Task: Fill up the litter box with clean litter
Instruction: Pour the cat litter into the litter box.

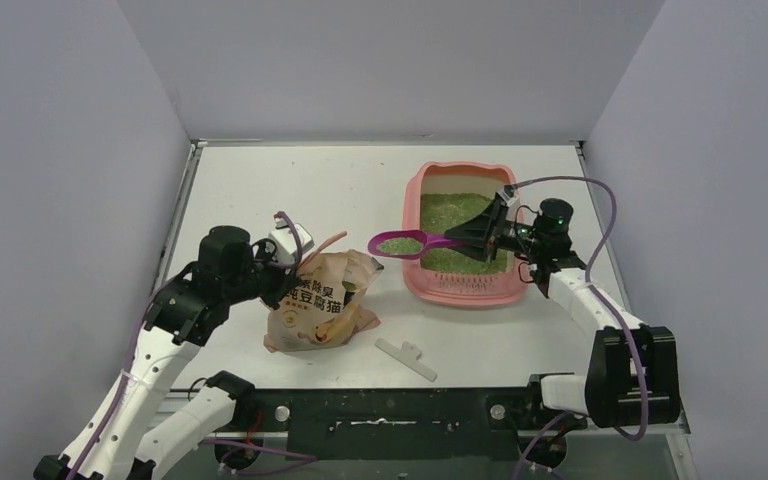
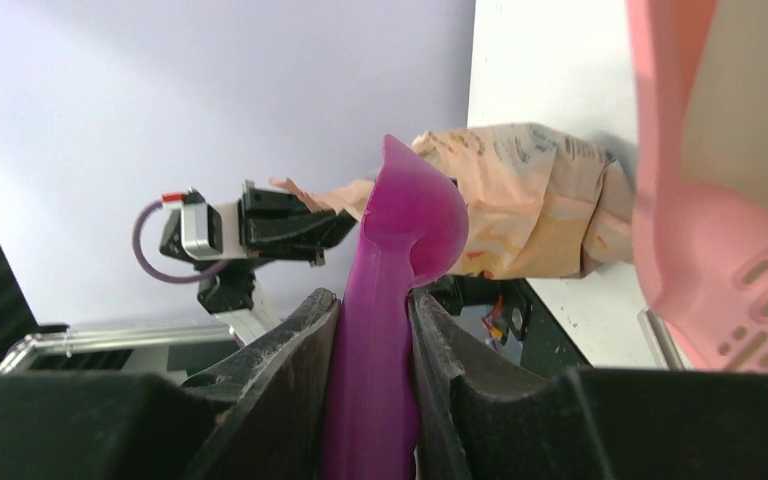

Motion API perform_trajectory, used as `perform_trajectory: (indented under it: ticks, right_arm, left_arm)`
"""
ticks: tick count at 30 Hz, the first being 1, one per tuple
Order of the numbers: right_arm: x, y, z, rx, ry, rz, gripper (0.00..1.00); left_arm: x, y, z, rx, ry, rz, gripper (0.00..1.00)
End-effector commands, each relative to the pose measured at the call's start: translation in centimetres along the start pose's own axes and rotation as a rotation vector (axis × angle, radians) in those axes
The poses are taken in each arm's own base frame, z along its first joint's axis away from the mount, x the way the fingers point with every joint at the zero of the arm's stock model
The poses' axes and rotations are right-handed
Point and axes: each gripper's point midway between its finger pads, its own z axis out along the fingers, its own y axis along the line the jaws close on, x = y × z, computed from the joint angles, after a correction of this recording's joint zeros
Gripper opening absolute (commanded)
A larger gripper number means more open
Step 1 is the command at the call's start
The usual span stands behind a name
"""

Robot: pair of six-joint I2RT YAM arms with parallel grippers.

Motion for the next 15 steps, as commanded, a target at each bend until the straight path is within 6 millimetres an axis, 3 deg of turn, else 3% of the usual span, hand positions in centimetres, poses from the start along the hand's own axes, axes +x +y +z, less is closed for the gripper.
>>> perform_trajectory:
  ticks: [1, 9, 15]
  right_arm:
    - [-2.0, 2.3, -2.6, -0.050, -0.084, -0.076, 0.00]
    - [-7.3, 0.8, -8.7, 0.028, -0.334, -0.056, 0.00]
    - [-9.8, 0.5, -9.8, 0.067, -0.452, -0.070, 0.00]
  left_arm:
    - [-4.6, 0.3, -0.5, -0.015, -0.173, 0.034, 0.00]
    - [-4.5, 0.7, -0.9, -0.046, -0.182, 0.038, 0.00]
    - [-4.9, 0.8, -1.2, -0.062, -0.210, 0.039, 0.00]
